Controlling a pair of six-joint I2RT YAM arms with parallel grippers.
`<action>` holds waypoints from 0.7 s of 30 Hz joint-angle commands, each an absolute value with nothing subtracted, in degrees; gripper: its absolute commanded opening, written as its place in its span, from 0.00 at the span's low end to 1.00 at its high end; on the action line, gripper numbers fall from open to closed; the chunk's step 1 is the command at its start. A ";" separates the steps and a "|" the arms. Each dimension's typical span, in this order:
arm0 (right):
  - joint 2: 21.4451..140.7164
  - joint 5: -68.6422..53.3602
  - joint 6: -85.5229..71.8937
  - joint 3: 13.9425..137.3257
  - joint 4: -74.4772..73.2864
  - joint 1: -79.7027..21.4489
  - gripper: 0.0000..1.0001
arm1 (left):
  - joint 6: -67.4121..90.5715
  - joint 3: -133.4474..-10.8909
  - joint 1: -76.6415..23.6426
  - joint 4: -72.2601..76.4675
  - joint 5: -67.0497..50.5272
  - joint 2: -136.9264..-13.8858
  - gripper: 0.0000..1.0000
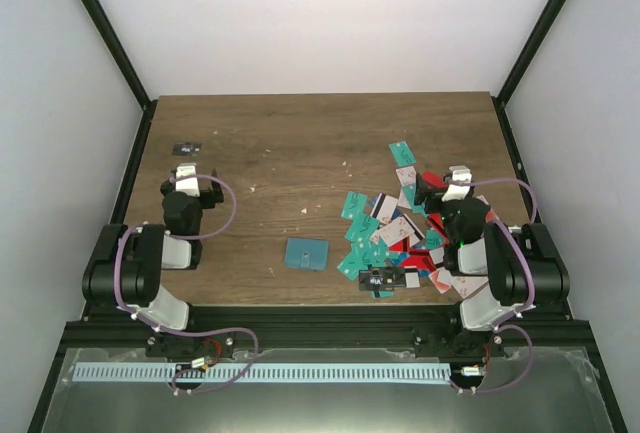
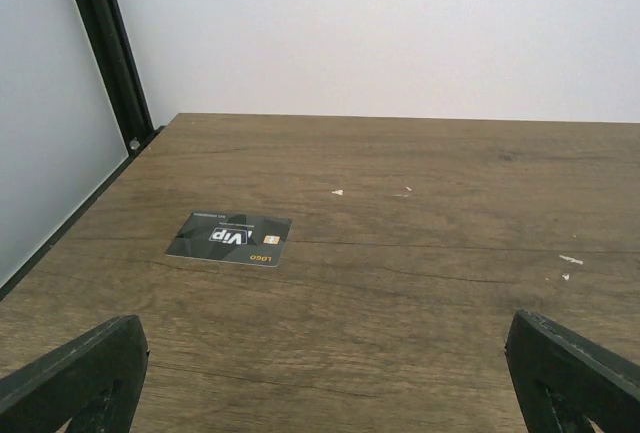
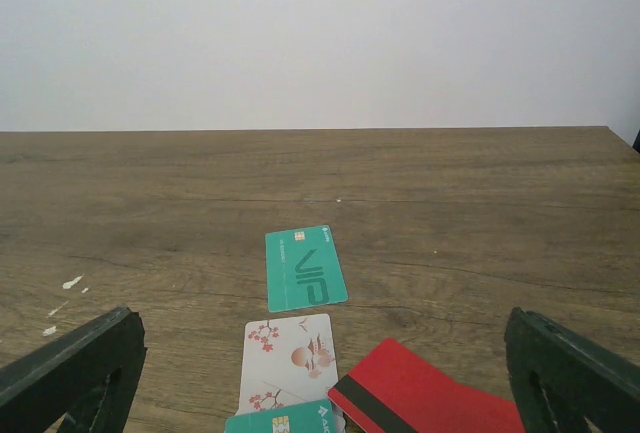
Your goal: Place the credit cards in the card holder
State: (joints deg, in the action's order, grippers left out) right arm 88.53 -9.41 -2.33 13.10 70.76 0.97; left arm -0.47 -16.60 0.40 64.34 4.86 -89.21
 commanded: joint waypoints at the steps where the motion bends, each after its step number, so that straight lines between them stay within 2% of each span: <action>1: 88.24 -9.58 -1.23 13.89 71.53 0.70 1.00 | -0.86 -16.26 0.52 66.80 4.13 -89.21 1.00; 8: 88.29 -9.58 -1.32 13.95 71.44 0.70 1.00 | -0.27 -16.75 1.32 65.23 3.43 -88.62 1.00; 13: 87.34 -8.00 -1.71 14.35 70.81 0.70 1.00 | 2.49 -22.21 1.23 51.15 10.80 -83.69 1.00; 15: 83.68 -5.52 -2.59 16.78 63.73 0.70 1.00 | 2.44 -25.15 1.14 44.88 10.52 -80.90 1.00; 17: 79.94 -4.96 -3.41 21.72 49.43 0.70 1.00 | 3.51 -28.75 1.06 37.66 11.04 -78.01 1.00; 21: 72.68 -7.16 -5.36 29.26 32.22 0.70 1.00 | 3.99 -41.58 1.06 15.14 9.87 -73.97 1.00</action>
State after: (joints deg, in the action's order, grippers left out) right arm 79.64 -7.18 -3.11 21.47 51.40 0.93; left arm 2.61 -31.42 0.99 37.36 9.93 -77.82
